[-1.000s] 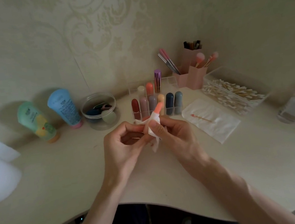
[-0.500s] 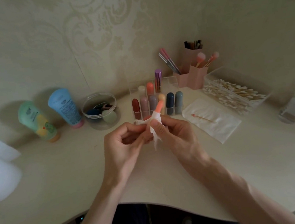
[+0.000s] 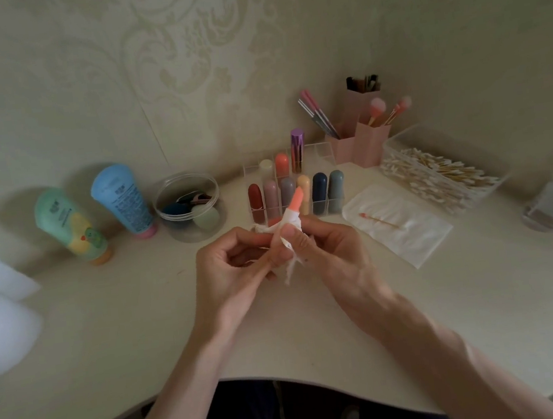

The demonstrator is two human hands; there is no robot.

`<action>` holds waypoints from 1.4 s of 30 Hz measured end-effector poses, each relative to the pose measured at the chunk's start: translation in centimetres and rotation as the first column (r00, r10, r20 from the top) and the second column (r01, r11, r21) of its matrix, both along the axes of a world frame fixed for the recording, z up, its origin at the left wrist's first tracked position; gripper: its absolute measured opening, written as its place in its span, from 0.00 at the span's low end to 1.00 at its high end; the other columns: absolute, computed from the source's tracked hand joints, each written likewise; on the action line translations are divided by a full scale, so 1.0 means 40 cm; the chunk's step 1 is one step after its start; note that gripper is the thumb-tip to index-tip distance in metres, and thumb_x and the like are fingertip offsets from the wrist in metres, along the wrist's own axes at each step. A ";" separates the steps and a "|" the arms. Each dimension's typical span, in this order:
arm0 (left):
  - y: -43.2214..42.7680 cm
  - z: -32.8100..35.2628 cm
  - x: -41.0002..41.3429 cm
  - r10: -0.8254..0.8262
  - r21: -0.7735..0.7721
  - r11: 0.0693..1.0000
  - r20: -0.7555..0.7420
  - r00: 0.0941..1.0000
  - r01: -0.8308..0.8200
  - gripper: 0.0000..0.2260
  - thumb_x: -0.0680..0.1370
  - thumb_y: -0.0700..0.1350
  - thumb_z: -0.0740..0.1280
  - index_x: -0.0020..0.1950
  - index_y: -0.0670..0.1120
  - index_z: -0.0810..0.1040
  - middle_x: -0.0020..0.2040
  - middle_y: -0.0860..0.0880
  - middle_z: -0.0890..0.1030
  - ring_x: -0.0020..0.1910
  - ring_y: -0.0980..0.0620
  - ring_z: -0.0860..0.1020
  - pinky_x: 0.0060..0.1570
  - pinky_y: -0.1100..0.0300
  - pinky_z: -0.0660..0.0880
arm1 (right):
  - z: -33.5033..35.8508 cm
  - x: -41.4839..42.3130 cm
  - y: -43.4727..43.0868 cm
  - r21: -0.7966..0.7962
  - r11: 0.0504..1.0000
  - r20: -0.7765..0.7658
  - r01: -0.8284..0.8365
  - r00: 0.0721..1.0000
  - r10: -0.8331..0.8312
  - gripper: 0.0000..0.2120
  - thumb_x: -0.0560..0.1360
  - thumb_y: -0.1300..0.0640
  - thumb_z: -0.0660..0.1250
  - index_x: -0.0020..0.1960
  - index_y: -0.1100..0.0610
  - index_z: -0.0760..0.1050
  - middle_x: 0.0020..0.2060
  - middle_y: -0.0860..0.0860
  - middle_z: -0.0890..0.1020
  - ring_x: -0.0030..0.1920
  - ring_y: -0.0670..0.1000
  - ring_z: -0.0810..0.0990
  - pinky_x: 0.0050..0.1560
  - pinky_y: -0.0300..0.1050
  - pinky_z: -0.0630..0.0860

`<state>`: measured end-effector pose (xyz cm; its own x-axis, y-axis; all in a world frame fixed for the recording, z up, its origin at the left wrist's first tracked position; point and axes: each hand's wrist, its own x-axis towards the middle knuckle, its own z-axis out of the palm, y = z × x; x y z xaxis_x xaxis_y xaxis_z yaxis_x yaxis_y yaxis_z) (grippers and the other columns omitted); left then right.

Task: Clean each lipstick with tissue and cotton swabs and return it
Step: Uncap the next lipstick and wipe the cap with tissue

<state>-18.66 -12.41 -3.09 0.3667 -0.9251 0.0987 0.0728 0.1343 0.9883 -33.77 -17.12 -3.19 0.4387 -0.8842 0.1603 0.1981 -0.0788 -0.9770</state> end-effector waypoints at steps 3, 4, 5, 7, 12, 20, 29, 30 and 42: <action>0.008 0.014 -0.001 -0.063 0.036 0.997 -0.051 0.997 0.065 0.15 0.69 0.48 0.76 0.50 0.40 0.85 0.43 0.42 0.88 0.37 0.46 0.86 0.35 0.60 0.80 | 0.000 -0.004 -0.004 0.013 0.999 -0.002 0.045 0.999 -0.045 0.15 0.83 0.53 0.68 0.59 0.64 0.84 0.55 0.62 0.86 0.58 0.67 0.83 0.62 0.56 0.82; 0.008 0.015 0.000 -0.081 0.049 0.995 -0.062 0.995 0.084 0.15 0.71 0.49 0.75 0.52 0.40 0.85 0.44 0.41 0.88 0.38 0.45 0.86 0.35 0.60 0.80 | -0.001 -0.004 -0.004 0.008 0.998 -0.001 0.057 0.998 -0.057 0.15 0.83 0.53 0.68 0.59 0.64 0.84 0.55 0.63 0.86 0.57 0.68 0.83 0.60 0.57 0.82; 0.006 0.014 0.001 -0.085 0.054 0.995 -0.066 0.994 0.089 0.15 0.71 0.47 0.74 0.53 0.40 0.85 0.44 0.40 0.88 0.37 0.44 0.86 0.35 0.60 0.80 | -0.004 -0.005 -0.006 -0.005 0.998 -0.001 0.060 0.998 -0.060 0.14 0.83 0.53 0.69 0.58 0.64 0.84 0.54 0.64 0.85 0.57 0.69 0.83 0.60 0.63 0.82; 0.001 0.011 0.001 -0.070 0.041 0.996 -0.068 0.995 0.073 0.13 0.71 0.44 0.74 0.52 0.38 0.85 0.43 0.40 0.87 0.36 0.46 0.85 0.36 0.61 0.81 | -0.011 -0.004 -0.007 -0.030 0.996 -0.019 0.079 0.997 -0.080 0.13 0.83 0.55 0.69 0.57 0.65 0.85 0.54 0.63 0.85 0.57 0.68 0.83 0.59 0.71 0.79; -0.005 0.004 0.000 -0.050 0.011 0.999 -0.023 0.998 0.051 0.10 0.69 0.39 0.78 0.47 0.35 0.84 0.39 0.42 0.87 0.34 0.51 0.83 0.39 0.64 0.79 | -0.024 -0.002 -0.012 0.004 0.986 -0.023 0.164 0.986 -0.164 0.13 0.78 0.53 0.74 0.54 0.63 0.87 0.53 0.59 0.87 0.56 0.63 0.85 0.58 0.66 0.81; -0.007 0.005 -0.003 -0.094 0.027 0.995 0.059 0.994 0.093 0.15 0.71 0.40 0.78 0.57 0.43 0.86 0.46 0.45 0.88 0.38 0.50 0.84 0.41 0.63 0.80 | -0.021 -0.007 -0.013 0.015 0.964 -0.071 0.264 0.962 -0.263 0.06 0.79 0.58 0.73 0.51 0.59 0.87 0.46 0.53 0.88 0.49 0.55 0.85 0.51 0.47 0.80; -0.016 0.008 -0.021 -0.073 0.150 0.988 0.165 0.984 0.048 0.08 0.75 0.42 0.78 0.53 0.46 0.86 0.46 0.50 0.88 0.42 0.50 0.87 0.30 0.62 0.75 | -0.005 -0.052 -0.053 -0.056 0.869 -0.179 0.491 0.852 -0.492 0.06 0.81 0.55 0.72 0.47 0.54 0.86 0.28 0.37 0.79 0.31 0.38 0.75 0.34 0.30 0.69; -0.023 0.004 -0.024 -0.065 0.172 0.985 0.191 0.979 0.031 0.07 0.74 0.43 0.79 0.52 0.47 0.87 0.44 0.51 0.88 0.42 0.52 0.87 0.32 0.62 0.75 | -0.002 -0.060 -0.058 -0.051 0.855 -0.189 0.517 0.836 -0.516 0.07 0.81 0.54 0.72 0.45 0.52 0.86 0.28 0.38 0.78 0.30 0.39 0.73 0.32 0.30 0.68; -0.098 -0.019 -0.071 0.068 0.132 0.971 0.643 0.763 -0.198 0.11 0.77 0.64 0.70 0.45 0.59 0.87 0.39 0.64 0.85 0.39 0.67 0.80 0.39 0.75 0.70 | -0.011 -0.090 -0.084 -0.022 0.777 -0.313 0.629 0.734 -0.603 0.12 0.80 0.47 0.73 0.42 0.53 0.83 0.30 0.42 0.77 0.35 0.46 0.74 0.37 0.43 0.70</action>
<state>-21.51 -16.33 -3.85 0.4020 -0.8961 0.1881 -0.5795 -0.0899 0.8100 -37.36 -20.49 -3.64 -0.1938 -0.9804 0.0343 -0.1543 -0.0041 -0.9880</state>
